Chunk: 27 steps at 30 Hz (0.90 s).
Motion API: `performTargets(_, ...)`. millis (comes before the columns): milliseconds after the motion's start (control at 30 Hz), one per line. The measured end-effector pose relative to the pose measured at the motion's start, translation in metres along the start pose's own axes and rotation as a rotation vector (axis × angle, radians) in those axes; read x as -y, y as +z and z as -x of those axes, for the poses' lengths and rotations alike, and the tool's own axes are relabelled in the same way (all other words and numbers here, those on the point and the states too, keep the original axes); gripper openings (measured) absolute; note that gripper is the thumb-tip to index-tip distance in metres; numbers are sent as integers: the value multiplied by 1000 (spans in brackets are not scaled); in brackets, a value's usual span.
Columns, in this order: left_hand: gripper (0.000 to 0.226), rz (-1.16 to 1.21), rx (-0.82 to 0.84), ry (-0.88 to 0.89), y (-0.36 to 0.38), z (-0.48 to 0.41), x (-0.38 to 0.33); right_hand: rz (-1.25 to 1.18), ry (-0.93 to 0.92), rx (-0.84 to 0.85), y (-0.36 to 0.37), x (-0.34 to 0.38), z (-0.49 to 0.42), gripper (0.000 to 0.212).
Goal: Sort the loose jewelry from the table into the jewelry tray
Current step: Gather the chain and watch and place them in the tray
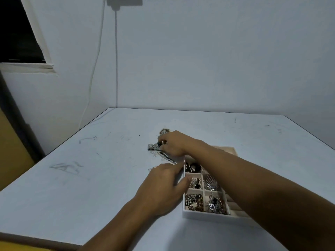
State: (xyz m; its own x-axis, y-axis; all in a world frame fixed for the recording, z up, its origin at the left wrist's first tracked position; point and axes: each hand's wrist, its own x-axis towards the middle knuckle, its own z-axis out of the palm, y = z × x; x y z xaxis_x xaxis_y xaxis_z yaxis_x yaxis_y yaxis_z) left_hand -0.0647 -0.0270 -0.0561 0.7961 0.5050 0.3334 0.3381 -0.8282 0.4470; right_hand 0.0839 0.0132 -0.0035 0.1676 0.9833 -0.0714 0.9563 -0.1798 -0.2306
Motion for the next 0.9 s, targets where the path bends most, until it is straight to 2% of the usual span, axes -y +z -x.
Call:
performTargets(167,47,52,27,3,-6,3,-1,-17,34,-7,-2,7,-4,38)
performTargets(233,41,72,-21,-19,-14,-2,4,-15,40,-4,-3,8,-5,36)
performTargets(300,33,53,-86,-70,-23,-9,17,-49,56,-4,-1,7,-6,21)
performTargets(367,21,-7,-118,-118,-31,-18,34,-66,63,-6,0,7,-4,28)
performTargets(433,15,-98,-150,-148,-36,-25,50,-92,55,-29,0,5,-4,23)
performTargets(533,29,-164,-141,-177,-38,-33,66,-139,40,-25,-1,2,-5,24)
performTargets(600,45,-169,-67,-160,-37,-39,71,-155,31,-19,-4,0,-3,14)
performTargets(700,51,-107,-8,-121,-35,-48,72,-185,11,-28,-13,-3,7,21)
performTargets(900,19,-116,-93,-45,-32,-66,54,-306,22,-48,-35,-27,36,14)
